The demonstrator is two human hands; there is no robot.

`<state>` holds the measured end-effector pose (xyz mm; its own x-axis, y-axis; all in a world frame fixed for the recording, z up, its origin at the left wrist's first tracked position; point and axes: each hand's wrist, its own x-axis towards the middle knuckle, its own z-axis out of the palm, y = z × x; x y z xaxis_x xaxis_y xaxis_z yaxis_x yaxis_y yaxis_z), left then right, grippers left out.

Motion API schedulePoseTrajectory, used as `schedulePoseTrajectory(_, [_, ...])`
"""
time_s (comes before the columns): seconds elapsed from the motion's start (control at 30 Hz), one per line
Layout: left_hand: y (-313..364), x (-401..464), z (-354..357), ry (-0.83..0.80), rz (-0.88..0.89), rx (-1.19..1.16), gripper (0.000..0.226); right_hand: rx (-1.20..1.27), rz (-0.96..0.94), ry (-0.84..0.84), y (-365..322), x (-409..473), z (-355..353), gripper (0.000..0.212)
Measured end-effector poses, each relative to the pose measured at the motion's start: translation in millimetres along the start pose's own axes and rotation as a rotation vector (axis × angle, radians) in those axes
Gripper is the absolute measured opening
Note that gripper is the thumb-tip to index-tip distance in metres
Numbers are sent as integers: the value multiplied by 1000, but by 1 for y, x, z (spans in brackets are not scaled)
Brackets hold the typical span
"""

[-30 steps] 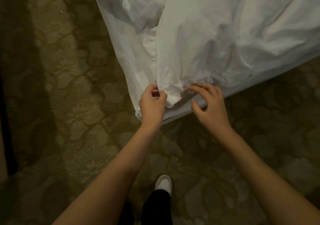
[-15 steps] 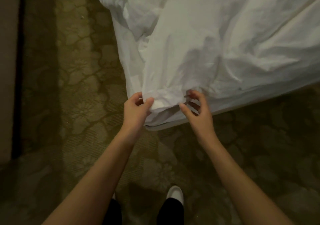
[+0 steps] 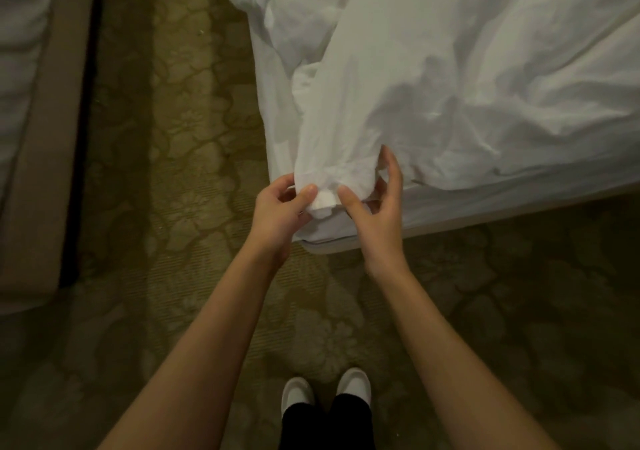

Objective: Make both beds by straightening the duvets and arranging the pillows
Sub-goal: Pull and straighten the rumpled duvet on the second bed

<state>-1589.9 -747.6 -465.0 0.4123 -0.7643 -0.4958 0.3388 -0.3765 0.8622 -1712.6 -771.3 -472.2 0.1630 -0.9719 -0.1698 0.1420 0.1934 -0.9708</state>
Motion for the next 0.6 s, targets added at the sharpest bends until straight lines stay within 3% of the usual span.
schedulePoseTrajectory(0.2, [-2, 1, -3, -13, 57, 24, 17, 151, 65, 288, -12, 10, 17, 42])
schedulePoseTrajectory(0.4, [-6, 0, 1, 34, 76, 74, 16, 84, 17, 385, -10, 4, 13, 28])
schedulePoseTrajectory(0.5, [-12, -2, 4, 58, 88, 72, 15, 42, 3, 375, -7, 5, 9, 32])
schedulePoseTrajectory(0.6, [-14, -3, 5, 65, 88, 76, 14, 56, 11, 324, -4, 10, -3, 59])
